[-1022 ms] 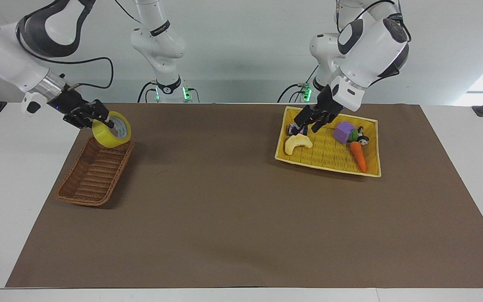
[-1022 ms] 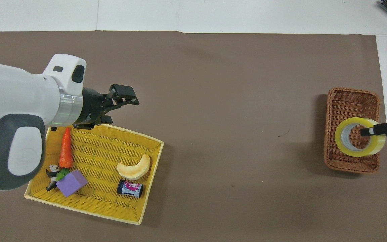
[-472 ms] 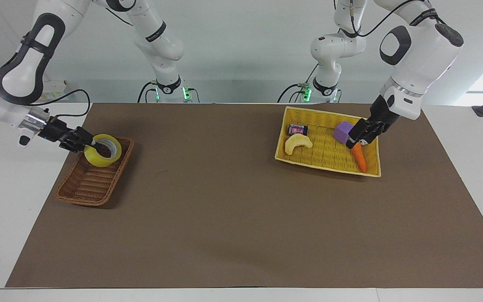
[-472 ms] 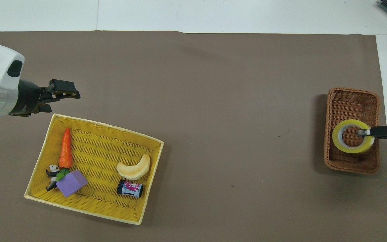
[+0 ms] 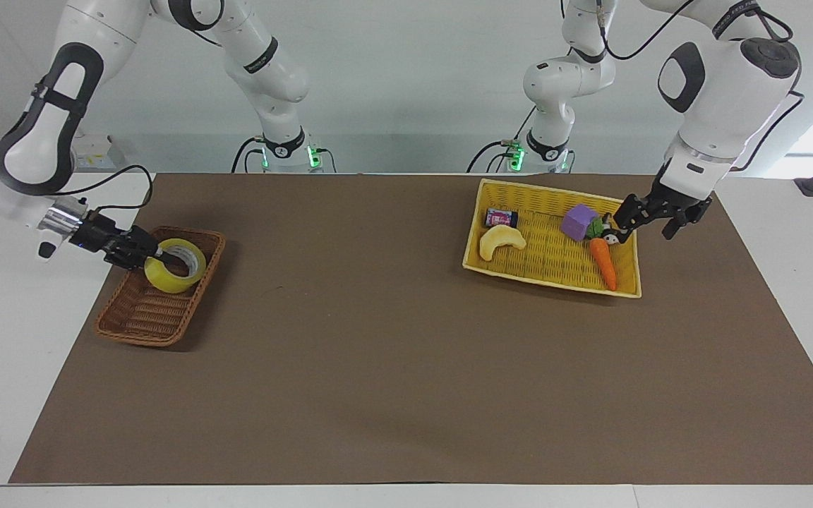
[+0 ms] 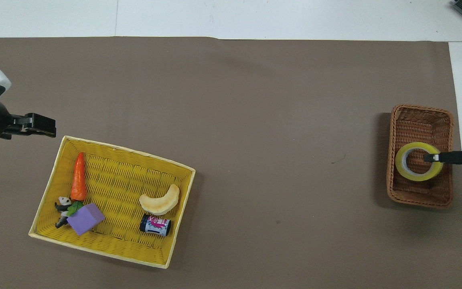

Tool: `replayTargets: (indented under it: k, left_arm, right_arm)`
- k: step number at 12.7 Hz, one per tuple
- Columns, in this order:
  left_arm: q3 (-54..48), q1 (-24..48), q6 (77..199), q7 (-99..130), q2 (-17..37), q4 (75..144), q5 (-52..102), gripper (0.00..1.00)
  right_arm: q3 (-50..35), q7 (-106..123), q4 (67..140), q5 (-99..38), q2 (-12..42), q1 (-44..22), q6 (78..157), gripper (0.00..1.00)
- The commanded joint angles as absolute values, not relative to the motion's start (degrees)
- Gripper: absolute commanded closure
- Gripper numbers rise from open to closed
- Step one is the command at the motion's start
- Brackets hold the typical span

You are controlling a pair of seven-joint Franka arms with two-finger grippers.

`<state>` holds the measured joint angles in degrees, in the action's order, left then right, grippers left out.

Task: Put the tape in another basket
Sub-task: 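Open the right gripper and release the tape in the wicker basket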

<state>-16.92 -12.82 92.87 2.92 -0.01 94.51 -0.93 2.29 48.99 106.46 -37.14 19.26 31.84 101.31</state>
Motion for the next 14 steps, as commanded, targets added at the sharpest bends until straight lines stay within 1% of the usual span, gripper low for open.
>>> replayTargets:
  k: [1, 4, 5, 8, 9, 12, 13, 14]
  left_arm:
    - [-17.7, -12.6, 82.7, 1.1, 4.7, 85.0, -5.2, 0.0]
    - [-17.7, -13.4, 84.0, 1.8, 3.6, 86.8, -2.9, 0.0]
    - [-17.7, -13.3, 84.1, 1.8, 3.6, 86.7, -2.9, 0.0]
    - [-17.7, -13.4, 84.1, 1.8, 3.6, 86.7, -2.9, 0.0]
    - [-17.7, -13.4, 84.1, 1.8, 3.6, 86.7, -2.9, 0.0]
    - [-17.7, -13.4, 84.1, 1.8, 3.6, 86.7, -2.9, 0.0]
    - [-17.7, -13.3, 84.1, 1.8, 3.6, 86.7, -2.9, 0.0]
    - [-17.7, -13.4, 84.1, 1.8, 3.6, 86.7, -2.9, 0.0]
  right_arm:
    - [1.6, 51.0, 105.9, -40.4, 19.3, 32.8, 102.0, 0.0]
    - [1.6, 51.1, 105.1, -46.5, 19.5, 32.9, 102.0, 0.0]
    - [1.6, 51.2, 103.6, -47.6, 19.9, 32.9, 101.4, 0.0]
    - [1.3, 51.2, 97.0, -48.7, 23.4, 32.7, 101.4, 0.0]
    - [1.1, 51.1, 95.7, -48.6, 24.0, 32.7, 101.7, 0.0]
    - [0.7, 50.4, 91.6, -46.7, 23.2, 30.7, 102.0, 0.0]
    - [0.9, 49.3, 89.5, -43.7, 22.6, 28.5, 102.0, 0.0]
    - [0.8, 47.0, 86.8, -37.6, 21.5, 26.2, 102.0, 0.0]
